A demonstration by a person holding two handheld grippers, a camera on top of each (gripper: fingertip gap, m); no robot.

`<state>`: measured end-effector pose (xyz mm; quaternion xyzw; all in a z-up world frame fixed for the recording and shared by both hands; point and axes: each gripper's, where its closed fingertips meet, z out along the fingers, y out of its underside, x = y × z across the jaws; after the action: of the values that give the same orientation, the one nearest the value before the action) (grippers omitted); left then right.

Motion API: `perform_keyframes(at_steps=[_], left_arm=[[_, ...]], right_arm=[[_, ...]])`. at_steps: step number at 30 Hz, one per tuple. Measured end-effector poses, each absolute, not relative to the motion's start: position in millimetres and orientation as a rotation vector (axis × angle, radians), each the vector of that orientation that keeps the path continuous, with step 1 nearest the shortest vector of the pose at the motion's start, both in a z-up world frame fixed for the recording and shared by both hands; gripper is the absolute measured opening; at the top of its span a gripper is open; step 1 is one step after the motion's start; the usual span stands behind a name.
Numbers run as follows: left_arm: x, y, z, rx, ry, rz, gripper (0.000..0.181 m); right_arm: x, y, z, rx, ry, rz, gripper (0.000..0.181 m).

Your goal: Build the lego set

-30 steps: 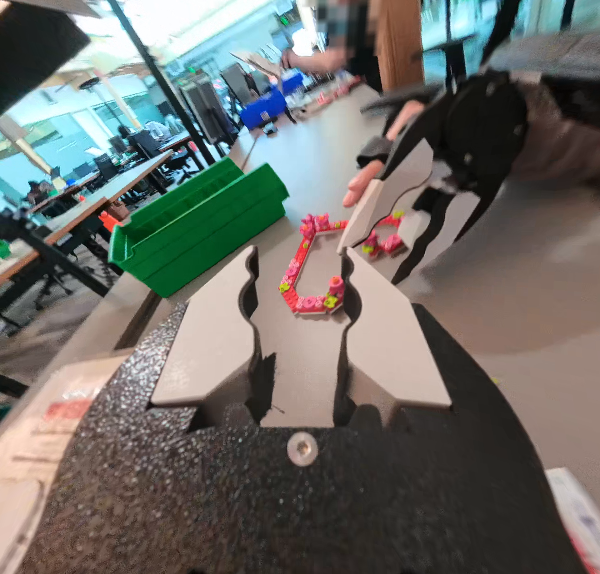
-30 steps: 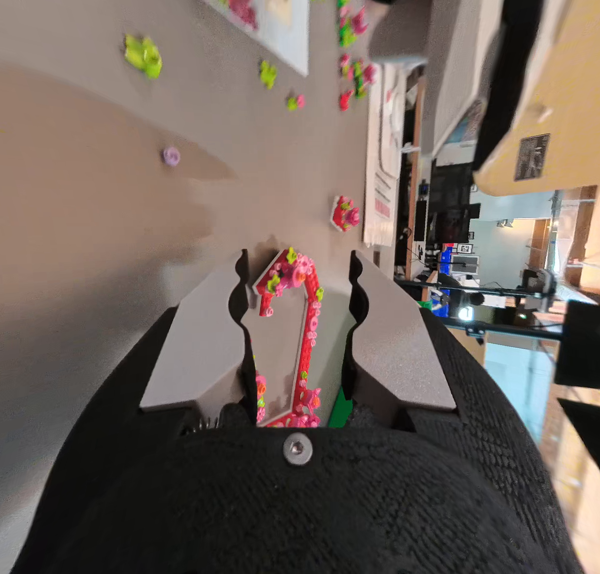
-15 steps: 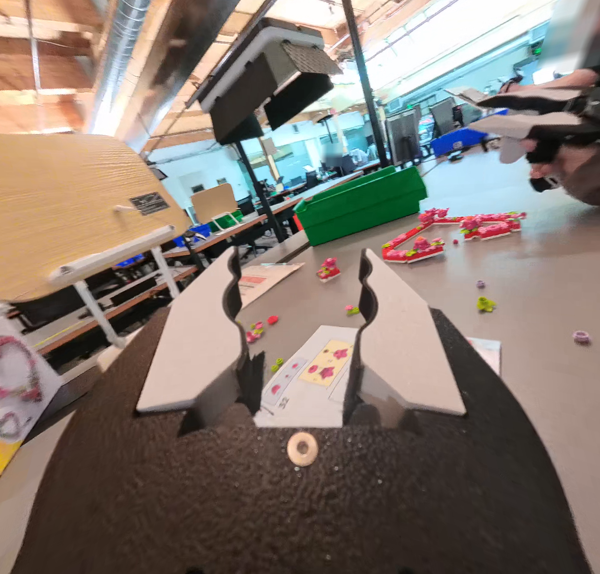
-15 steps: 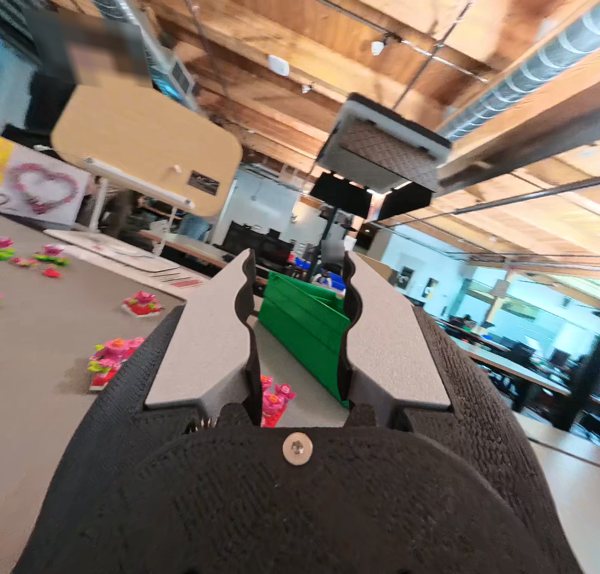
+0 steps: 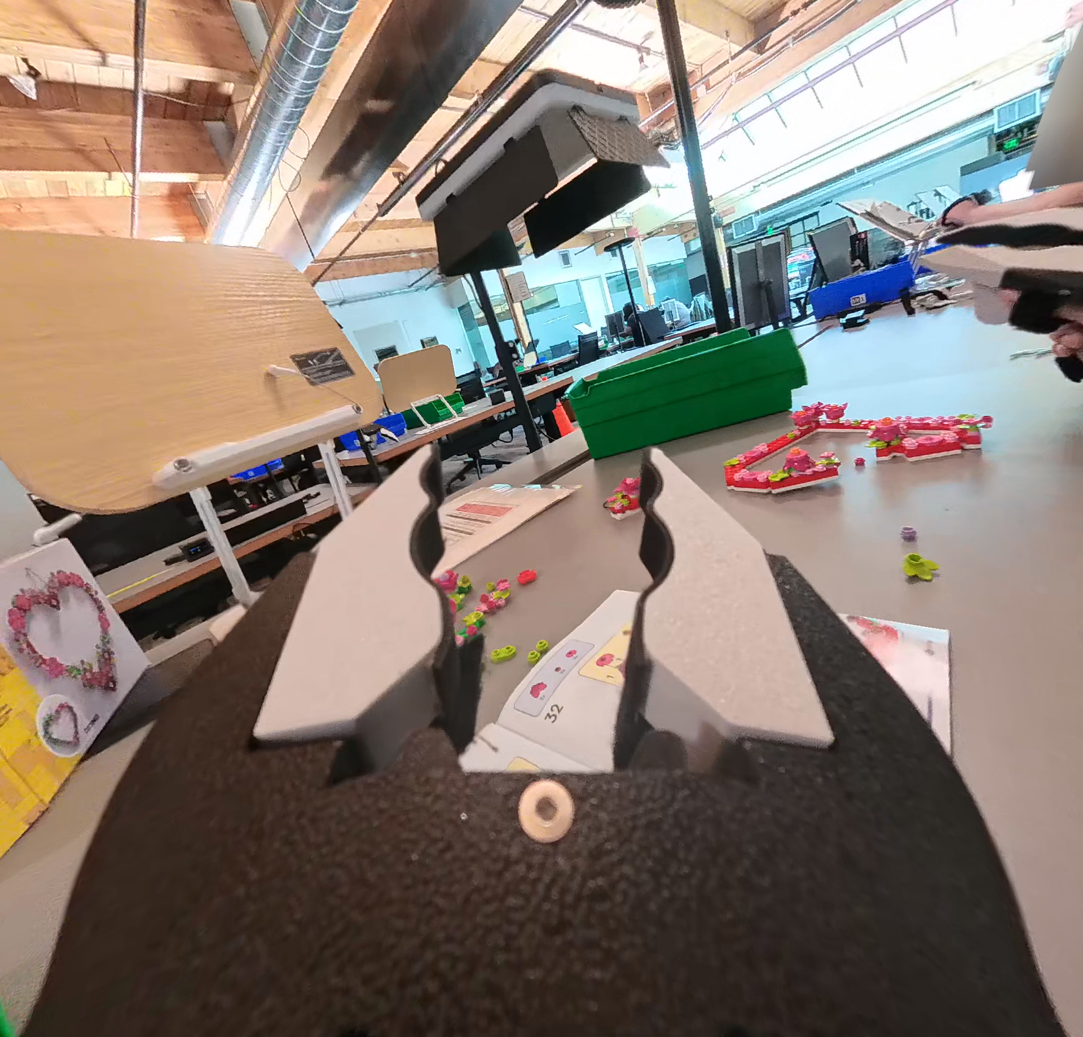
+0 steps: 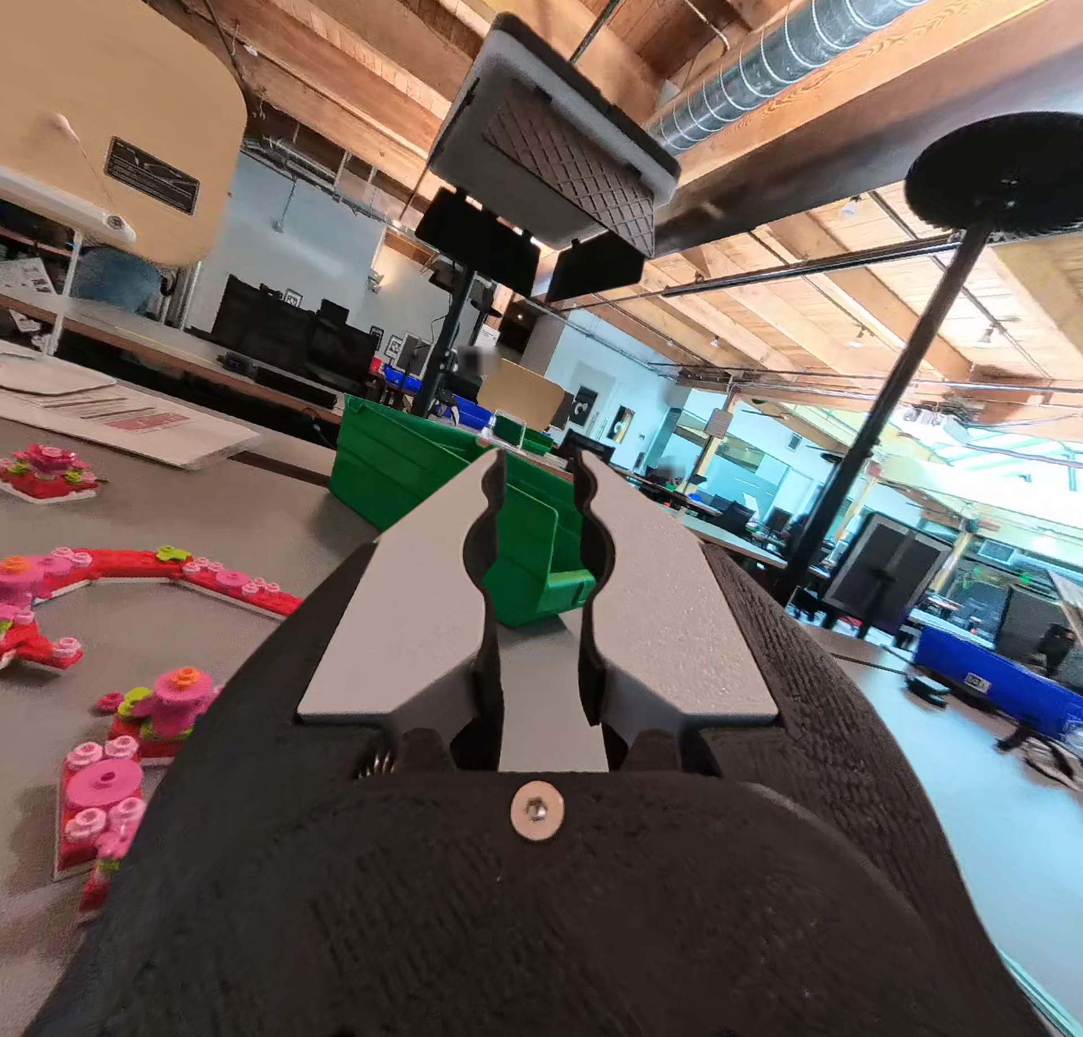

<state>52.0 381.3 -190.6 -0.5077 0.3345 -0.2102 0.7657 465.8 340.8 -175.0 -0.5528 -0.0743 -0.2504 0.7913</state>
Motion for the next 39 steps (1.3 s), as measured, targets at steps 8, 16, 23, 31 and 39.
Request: perform_keyframes(at_steps=[8,16,23,31,39], left_arm=[[49,386,-190,-1.115,0.687,-0.501,0.059],[54,384,-192,-1.106,0.713,-0.478,0.055],[54,383,-192,-1.101,0.718,-0.46,0.054],[55,383,-193,-1.1,0.725,-0.444,0.053],[58,381,-194,-1.097,0.747,-0.431,0.053]], right_arm=[[445,351,-179,-1.197,-0.265,-0.536,0.02],[449,359,-191,-1.281,-0.247,-0.462,0.02],[450,357,-190,-1.278,-0.24,-0.467,0.019],[447,357,-190,-1.276,-0.253,-0.475,0.018],[450,357,-190,-1.279,-0.237,-0.463,0.018]])
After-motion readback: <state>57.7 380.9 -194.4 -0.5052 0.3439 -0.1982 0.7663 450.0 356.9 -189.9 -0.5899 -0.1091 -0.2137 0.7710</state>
